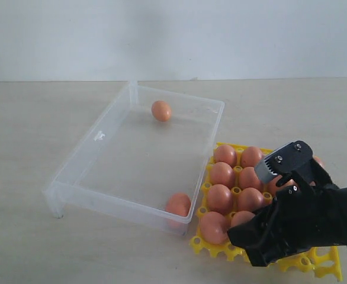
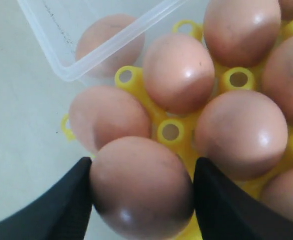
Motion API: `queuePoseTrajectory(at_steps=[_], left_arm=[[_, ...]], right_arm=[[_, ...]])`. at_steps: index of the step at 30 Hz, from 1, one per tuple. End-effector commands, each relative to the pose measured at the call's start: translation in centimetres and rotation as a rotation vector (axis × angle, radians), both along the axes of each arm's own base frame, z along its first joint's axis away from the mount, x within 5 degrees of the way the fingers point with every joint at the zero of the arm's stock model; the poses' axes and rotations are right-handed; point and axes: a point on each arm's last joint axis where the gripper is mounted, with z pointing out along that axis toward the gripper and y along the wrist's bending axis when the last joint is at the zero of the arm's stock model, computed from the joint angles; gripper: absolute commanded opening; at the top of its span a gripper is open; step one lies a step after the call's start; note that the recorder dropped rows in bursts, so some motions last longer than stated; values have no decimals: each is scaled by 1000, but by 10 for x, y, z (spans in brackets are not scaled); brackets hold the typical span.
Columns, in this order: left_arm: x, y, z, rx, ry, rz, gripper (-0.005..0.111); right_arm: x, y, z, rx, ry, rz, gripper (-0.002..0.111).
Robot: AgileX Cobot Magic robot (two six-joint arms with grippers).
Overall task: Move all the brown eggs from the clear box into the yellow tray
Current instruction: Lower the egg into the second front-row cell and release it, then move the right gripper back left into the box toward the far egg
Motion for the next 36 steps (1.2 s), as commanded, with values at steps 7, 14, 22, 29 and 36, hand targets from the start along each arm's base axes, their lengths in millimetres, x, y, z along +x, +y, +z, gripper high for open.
queuePoseTrajectory(at_steps=[7, 14, 22, 29, 36], left_arm=[[0, 0, -1, -11, -2, 7, 4], [0, 0, -1, -11, -2, 7, 4], [0, 0, -1, -11, -2, 7, 4], [0, 0, -1, -11, -2, 7, 4], [0, 0, -1, -11, -2, 7, 4]], right_arm=[[0, 3, 3, 11, -40, 70, 61], [0, 3, 3, 13, -38, 67, 61], [25, 14, 57, 125, -227, 68, 60], [73, 22, 143, 180, -517, 52, 1], [113, 60, 148, 21, -380, 189, 1]])
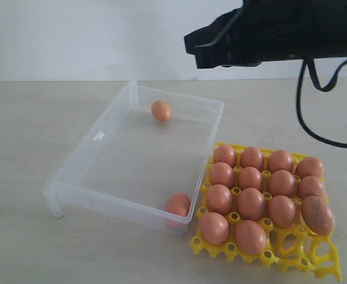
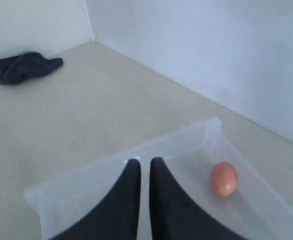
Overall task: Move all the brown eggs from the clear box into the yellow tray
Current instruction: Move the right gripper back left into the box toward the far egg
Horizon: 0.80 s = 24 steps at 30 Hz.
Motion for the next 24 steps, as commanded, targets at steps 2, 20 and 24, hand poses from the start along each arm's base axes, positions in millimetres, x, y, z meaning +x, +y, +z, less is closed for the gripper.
queuePoseTrajectory(at_steps=[2, 20, 24], left_arm=[[0, 0, -1, -11, -2, 7, 4], [0, 0, -1, -11, -2, 7, 4], [0, 0, -1, -11, -2, 7, 4]], right_arm=[[29, 34, -45, -427, 50, 183, 1], [89, 84, -133, -512, 50, -40, 1], [93, 94, -158, -534, 78, -20, 2]])
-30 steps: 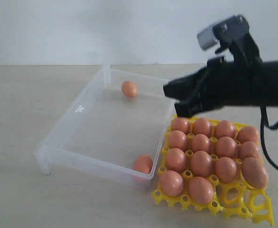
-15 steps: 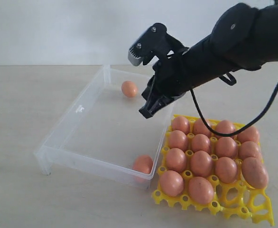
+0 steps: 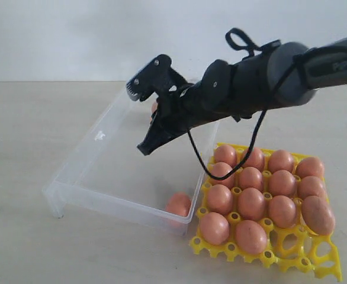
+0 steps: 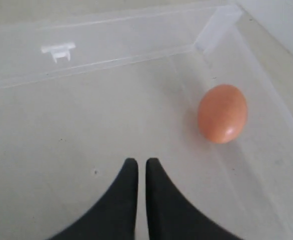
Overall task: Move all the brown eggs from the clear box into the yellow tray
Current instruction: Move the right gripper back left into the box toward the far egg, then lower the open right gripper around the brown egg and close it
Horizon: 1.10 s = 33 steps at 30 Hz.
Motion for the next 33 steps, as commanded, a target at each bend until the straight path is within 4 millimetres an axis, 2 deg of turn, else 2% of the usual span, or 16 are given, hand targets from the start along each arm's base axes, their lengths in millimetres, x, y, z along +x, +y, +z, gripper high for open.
queuePoseTrajectory(at_steps=[1, 3, 7, 8, 10, 14, 16, 18, 23, 33], left_arm=[[0, 0, -1, -11, -2, 7, 4], [0, 0, -1, -11, -2, 7, 4], [0, 0, -1, -11, -2, 7, 4], [0, 0, -1, -11, -2, 7, 4], [0, 0, -1, -11, -2, 7, 4], [0, 0, -1, -11, -2, 7, 4], [0, 0, -1, -11, -2, 7, 4], [0, 0, -1, -11, -2, 7, 4], [0, 0, -1, -11, -2, 7, 4], [0, 0, -1, -11, -2, 7, 4]], right_arm=[[5, 8, -22, -30, 7, 15, 6], [5, 8, -28, -32, 25, 12, 20], [7, 8, -25, 21, 21, -49, 67], [9, 7, -24, 44, 10, -78, 73], [13, 6, -21, 96, -17, -148, 67], [21, 3, -23, 143, -89, -235, 39], [23, 3, -28, 144, -98, -246, 37], [26, 4, -33, 142, -90, -247, 41], [36, 9, -48, 107, -106, -231, 73], [57, 14, -68, 104, -199, -265, 71]])
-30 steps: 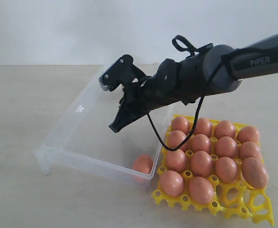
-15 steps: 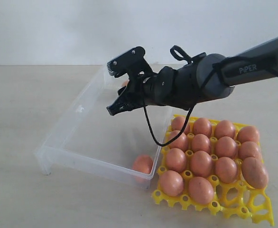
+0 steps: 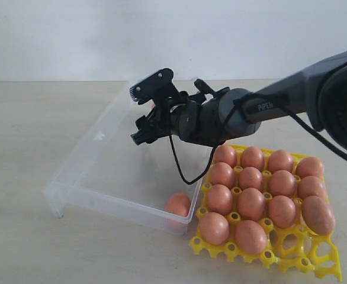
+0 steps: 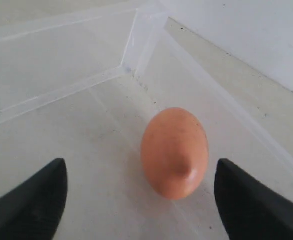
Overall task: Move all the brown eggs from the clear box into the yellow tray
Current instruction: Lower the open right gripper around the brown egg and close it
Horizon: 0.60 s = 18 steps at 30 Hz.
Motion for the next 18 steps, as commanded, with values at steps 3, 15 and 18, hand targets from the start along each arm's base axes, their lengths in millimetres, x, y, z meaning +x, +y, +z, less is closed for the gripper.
queuePoseTrajectory(at_steps=[3, 15, 18], left_arm=[[0, 0, -1, -11, -2, 7, 4], [0, 0, -1, -11, -2, 7, 4], [0, 0, -1, -11, -2, 7, 4]], right_arm=[[11, 3, -6, -3, -71, -26, 71], [22, 2, -18, -2, -144, -77, 50], [21, 2, -20, -3, -121, -66, 49]])
